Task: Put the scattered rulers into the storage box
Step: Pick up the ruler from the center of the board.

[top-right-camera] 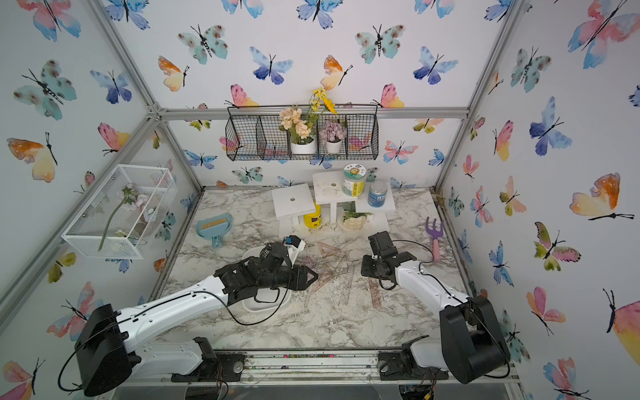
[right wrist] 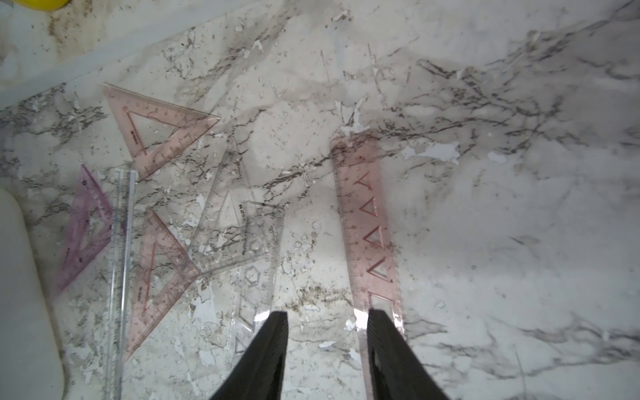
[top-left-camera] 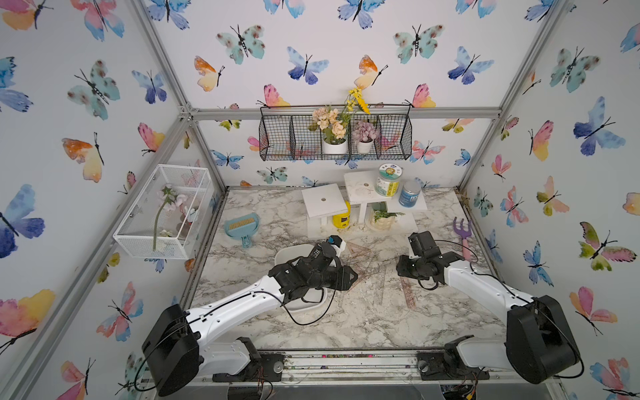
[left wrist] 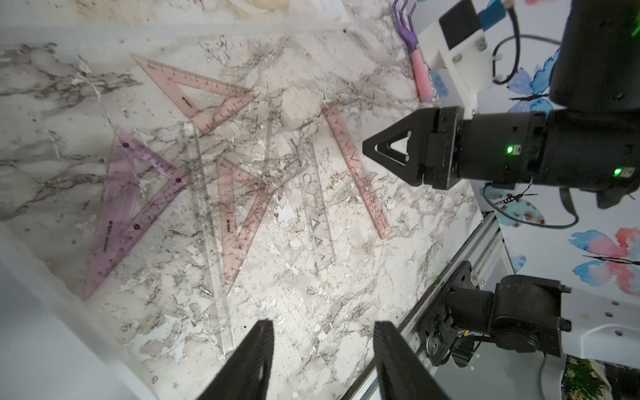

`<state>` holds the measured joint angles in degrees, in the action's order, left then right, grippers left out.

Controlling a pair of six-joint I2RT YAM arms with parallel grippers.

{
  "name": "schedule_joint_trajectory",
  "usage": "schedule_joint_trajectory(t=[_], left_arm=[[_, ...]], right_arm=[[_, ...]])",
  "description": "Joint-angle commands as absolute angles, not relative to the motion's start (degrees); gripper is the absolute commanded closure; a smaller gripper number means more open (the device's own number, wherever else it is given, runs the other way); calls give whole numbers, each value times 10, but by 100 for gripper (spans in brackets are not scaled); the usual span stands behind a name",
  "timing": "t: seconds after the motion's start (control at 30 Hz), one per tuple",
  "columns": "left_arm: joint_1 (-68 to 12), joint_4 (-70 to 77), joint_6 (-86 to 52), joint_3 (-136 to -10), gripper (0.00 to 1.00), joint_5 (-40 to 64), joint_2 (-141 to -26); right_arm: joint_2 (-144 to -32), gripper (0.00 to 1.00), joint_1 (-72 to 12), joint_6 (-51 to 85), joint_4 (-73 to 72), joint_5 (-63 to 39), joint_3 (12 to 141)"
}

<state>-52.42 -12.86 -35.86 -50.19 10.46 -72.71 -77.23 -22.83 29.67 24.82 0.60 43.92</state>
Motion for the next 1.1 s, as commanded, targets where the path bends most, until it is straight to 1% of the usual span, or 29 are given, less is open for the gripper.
schedule_joint_trajectory(t=[0.0, 0.17, 0.3, 0.63, 1.07], left_arm=[[-535, -99, -375, -491, 49, 95, -733], [-540, -88, -382, -485, 50, 99, -741], [-542, -72, -391, -475, 50, 102, -738], [-542, -66, -392, -467, 50, 101, -735], [-542, -58, -402, -458, 50, 105, -733]], right_arm=[[-791, 56, -231, 301, 287, 47, 437], [-801, 56, -231, 302, 290, 54, 430], [-810, 59, -231, 305, 292, 58, 428], [-839, 60, -240, 305, 293, 62, 435], [-855, 56, -247, 308, 286, 62, 432]])
